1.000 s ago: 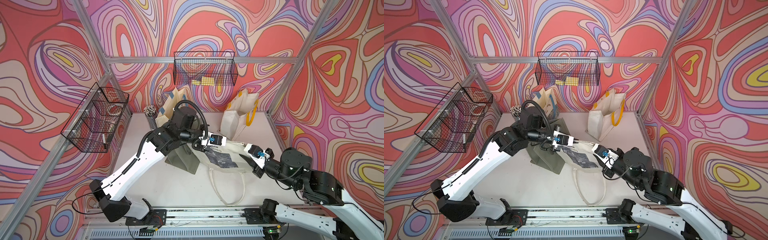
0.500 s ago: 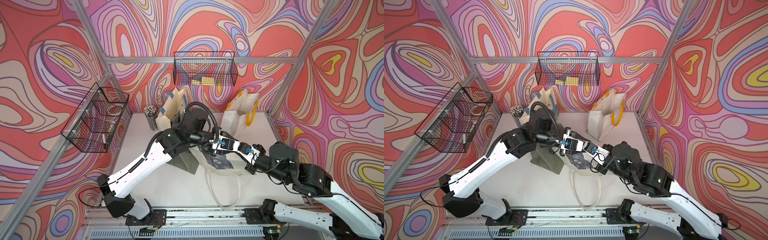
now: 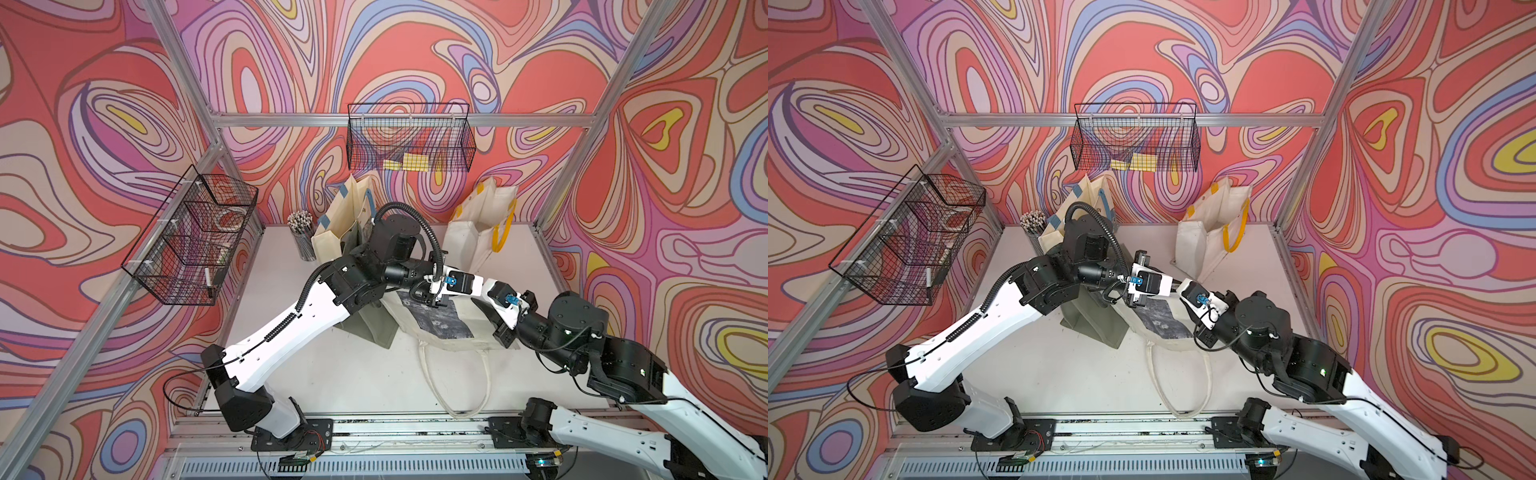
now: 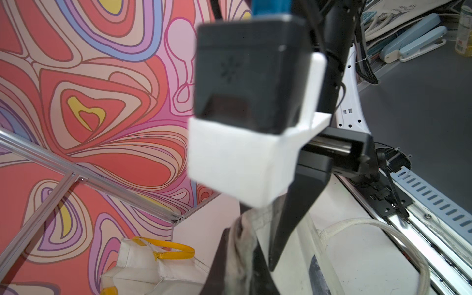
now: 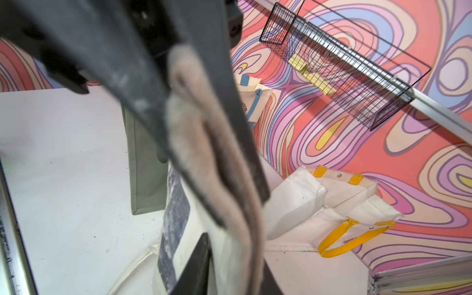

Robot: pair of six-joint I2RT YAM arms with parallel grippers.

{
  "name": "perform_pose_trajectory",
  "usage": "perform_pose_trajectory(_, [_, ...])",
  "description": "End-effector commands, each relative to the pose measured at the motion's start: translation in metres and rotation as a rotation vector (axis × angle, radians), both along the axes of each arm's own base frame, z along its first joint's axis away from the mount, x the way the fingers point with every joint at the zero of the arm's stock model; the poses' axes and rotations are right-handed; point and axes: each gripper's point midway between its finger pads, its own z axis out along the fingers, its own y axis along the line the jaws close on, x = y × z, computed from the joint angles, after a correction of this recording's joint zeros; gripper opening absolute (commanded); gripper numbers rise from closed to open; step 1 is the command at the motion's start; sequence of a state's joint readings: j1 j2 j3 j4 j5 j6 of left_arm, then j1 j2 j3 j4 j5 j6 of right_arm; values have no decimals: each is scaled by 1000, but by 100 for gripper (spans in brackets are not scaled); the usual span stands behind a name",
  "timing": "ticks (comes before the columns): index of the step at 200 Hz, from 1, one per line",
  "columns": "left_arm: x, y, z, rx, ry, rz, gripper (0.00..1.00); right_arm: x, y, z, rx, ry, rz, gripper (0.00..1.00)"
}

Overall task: Put away the canvas bag
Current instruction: Press the canvas bag.

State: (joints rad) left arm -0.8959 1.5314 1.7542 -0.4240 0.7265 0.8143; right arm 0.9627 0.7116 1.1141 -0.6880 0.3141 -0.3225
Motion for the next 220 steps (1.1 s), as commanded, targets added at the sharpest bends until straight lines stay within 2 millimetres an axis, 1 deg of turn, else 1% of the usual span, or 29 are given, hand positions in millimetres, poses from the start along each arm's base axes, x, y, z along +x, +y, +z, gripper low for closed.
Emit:
perform_pose_trajectory(1, [18,10,51,-154,-88,43,0,0,-6,-13,67,31,-46,34])
perform_pose_trajectory(20, [24,15,53,-158,-88,63,0,1,-14,-24,72,48,-85,38])
perform_pose_trajectory(22, [25,16,58,-176,-102,64,0,1,-14,-25,70,51,-87,38])
perform_pose_trajectory(27, [27,18,63,-191,-110,69,0,1,-15,-29,67,61,-90,38])
perform_pose_trajectory(60, [35,23,79,-234,-134,84,0,0,-17,-49,61,111,-107,38])
perform_pose_trajectory(85, [40,26,94,-274,-168,98,0,0,-24,-59,59,120,-138,38])
perform_pose_trajectory(94, [44,27,98,-289,-141,113,0,0,-26,-61,70,122,-145,38])
perform_pose_trajectory(113, [49,30,106,-314,-150,126,0,0,-29,-62,87,122,-162,43])
perform_pose_trajectory(129, [52,31,110,-327,-149,130,0,3,-28,-65,77,123,-173,51])
perform_pose_trajectory(136, [52,31,111,-329,-153,132,0,5,-26,-69,61,130,-177,55])
perform_pose_trajectory(153, [56,31,112,-332,-158,149,0,8,-20,-74,21,136,-169,56])
perform_pose_trajectory(162, [58,31,112,-330,-164,157,0,10,-18,-73,6,134,-167,55])
perform_pose_trajectory(181, [64,32,112,-330,-180,185,0,13,-22,-69,-22,115,-177,48])
perform_pose_trajectory(192, [67,32,112,-332,-189,198,0,16,-26,-67,-50,102,-192,42])
perform_pose_trajectory(202, [69,32,113,-335,-192,206,0,20,-31,-71,-106,98,-205,35])
perform_pose_trajectory(210, [69,31,112,-334,-193,206,0,24,-35,-76,-164,97,-224,25])
perform_pose_trajectory(214, [70,31,112,-335,-194,208,0,26,-36,-79,-190,98,-229,17])
perform_pose_trajectory(220, [70,30,112,-337,-193,208,0,29,-38,-81,-218,95,-238,3])
